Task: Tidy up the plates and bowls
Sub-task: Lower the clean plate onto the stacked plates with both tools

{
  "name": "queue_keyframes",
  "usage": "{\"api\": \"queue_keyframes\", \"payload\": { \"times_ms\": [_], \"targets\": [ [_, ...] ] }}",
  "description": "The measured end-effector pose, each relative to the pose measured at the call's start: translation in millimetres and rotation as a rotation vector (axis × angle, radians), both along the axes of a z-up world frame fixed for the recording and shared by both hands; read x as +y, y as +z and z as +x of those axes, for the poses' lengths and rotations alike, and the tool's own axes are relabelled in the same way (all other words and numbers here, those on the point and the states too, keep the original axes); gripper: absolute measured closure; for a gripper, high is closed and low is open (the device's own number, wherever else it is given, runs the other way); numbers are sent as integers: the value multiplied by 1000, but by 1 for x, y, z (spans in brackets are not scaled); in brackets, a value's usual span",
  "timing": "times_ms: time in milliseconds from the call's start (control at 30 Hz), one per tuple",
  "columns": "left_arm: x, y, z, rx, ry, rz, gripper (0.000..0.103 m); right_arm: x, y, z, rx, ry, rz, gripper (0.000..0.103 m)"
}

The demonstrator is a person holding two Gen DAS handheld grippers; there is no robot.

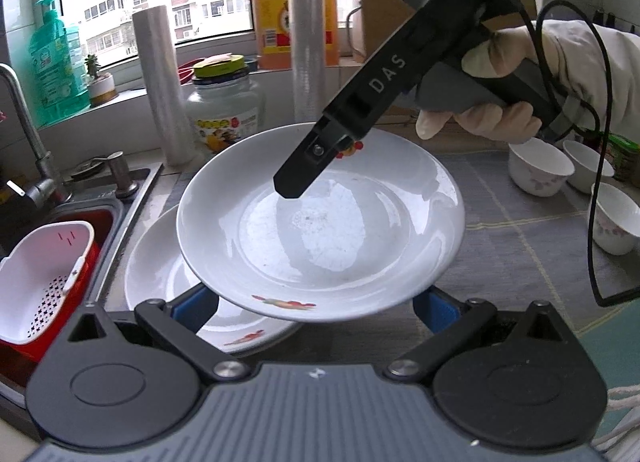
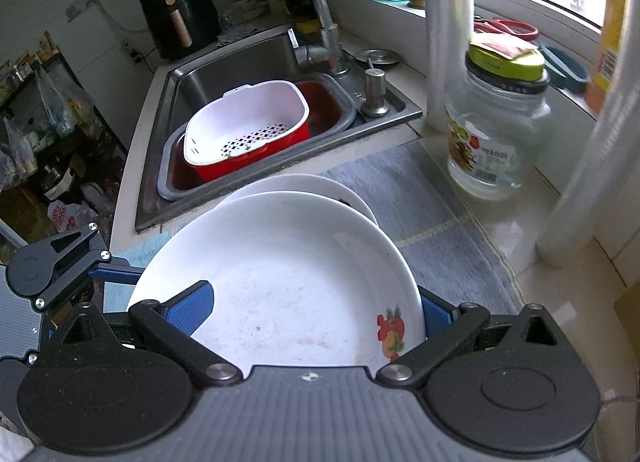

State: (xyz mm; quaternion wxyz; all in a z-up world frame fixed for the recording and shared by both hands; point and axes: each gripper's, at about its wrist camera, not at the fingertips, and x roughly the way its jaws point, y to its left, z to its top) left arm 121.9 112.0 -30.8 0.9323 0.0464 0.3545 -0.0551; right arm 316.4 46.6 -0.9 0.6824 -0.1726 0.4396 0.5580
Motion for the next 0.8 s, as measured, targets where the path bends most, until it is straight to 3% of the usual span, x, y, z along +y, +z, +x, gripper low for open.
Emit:
{"api": "queue_keyframes", "payload": {
  "times_ms": [800],
  "targets": [
    [38, -18, 25, 75, 36, -55, 1, 48, -32, 19, 11, 0, -32, 0]
  ]
}}
